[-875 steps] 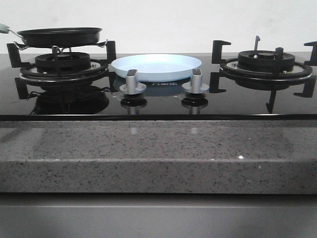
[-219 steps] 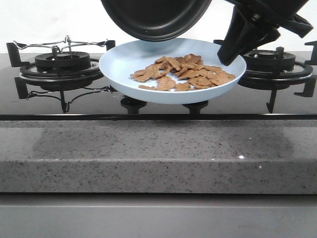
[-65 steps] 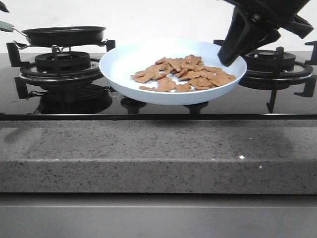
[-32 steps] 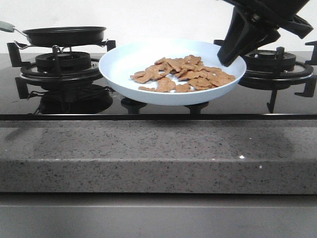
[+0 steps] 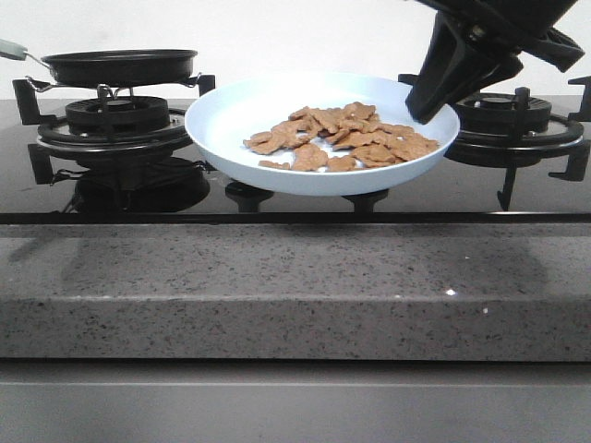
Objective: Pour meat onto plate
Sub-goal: 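Carry the plate with the right gripper back between the burners and lower it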
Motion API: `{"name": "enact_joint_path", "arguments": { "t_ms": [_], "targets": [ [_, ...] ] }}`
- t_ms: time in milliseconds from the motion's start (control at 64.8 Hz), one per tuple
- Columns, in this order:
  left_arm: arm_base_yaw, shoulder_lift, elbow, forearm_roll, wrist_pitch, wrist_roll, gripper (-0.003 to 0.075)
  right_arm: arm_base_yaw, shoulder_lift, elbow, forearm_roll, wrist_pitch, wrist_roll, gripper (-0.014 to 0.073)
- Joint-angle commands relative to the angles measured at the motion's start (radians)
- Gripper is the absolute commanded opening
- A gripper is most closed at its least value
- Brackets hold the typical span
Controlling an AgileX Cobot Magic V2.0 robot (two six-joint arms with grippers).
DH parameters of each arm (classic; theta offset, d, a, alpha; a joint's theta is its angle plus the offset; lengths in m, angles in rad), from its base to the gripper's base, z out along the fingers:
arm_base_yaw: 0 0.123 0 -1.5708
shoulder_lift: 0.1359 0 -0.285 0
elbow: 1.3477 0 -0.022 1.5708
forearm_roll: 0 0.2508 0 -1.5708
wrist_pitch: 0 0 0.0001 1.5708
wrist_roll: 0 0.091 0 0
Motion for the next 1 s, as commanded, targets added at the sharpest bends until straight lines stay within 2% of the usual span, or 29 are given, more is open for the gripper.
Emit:
{"name": "enact_joint_path", "arguments": {
  "t_ms": [0,154,370,787,988],
  "targets": [
    [-0.013,-0.035,0.005,-0.005,-0.072,-0.014,0.0510,-0.002,-0.042,-0.028,0.037,-0.029,-0.010,-0.0071],
    [-0.013,-0.049,0.023,-0.005,-0.072,-0.014,0.0510,-0.003,-0.042,-0.052,0.038,0.011,-0.010,-0.0071],
    [-0.013,-0.049,0.023,-0.005,-0.072,-0.014,0.0510,-0.003,-0.011,-0.196,0.038,0.054,-0.010,-0.0071],
    [-0.013,-0.049,0.023,-0.005,-0.082,-0.014,0.0510,-0.047,0.277,-0.610,0.038,0.165,-0.005,-0.0069],
    [-0.013,-0.049,0.023,-0.005,-0.098,-0.014,0.0510,-0.049,0.390,-0.727,0.022,0.166,-0.005,-0.0069]
  ]
}}
